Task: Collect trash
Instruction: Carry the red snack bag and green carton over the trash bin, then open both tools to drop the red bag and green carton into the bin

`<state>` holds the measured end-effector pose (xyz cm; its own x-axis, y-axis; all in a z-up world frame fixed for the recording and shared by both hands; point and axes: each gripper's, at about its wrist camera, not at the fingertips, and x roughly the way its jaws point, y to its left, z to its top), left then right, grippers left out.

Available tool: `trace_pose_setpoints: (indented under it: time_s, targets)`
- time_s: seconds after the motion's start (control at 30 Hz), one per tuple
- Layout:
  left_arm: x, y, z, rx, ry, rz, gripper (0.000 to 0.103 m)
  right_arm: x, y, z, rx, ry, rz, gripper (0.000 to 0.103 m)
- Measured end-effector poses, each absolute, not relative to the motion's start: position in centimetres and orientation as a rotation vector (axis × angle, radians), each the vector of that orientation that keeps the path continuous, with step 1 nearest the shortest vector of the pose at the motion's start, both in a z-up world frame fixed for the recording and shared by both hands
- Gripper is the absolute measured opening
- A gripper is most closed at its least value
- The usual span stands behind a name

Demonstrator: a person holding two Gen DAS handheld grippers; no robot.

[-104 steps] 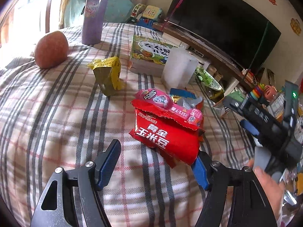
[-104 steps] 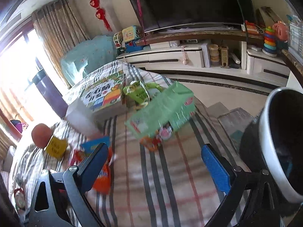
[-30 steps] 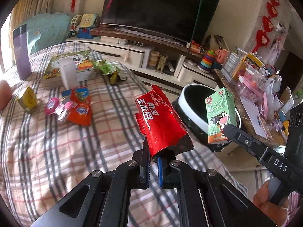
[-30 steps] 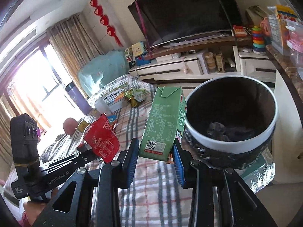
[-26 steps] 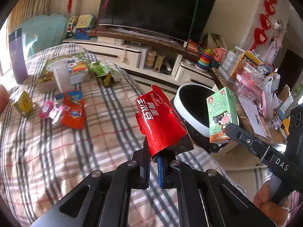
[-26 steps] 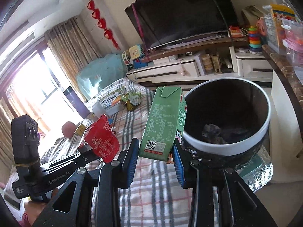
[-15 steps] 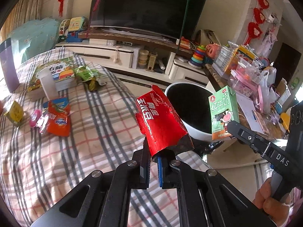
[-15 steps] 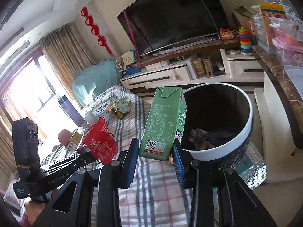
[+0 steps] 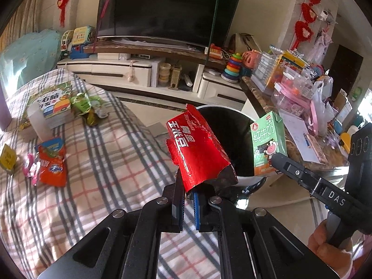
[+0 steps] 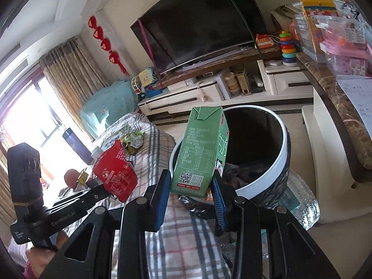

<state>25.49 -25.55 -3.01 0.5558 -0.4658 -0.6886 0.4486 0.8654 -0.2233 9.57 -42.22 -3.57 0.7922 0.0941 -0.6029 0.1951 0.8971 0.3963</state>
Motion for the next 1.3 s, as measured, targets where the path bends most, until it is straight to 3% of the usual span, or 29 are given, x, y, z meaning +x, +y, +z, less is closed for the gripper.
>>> trace_pose_setpoints:
  time_s: [1.3]
  targets:
    - [33.4, -33.9, -5.8, 0.020, 0.900, -0.606, 0.005, 13.9, -47.6, -5.5, 0.479, 0.718, -0.120, 0.035]
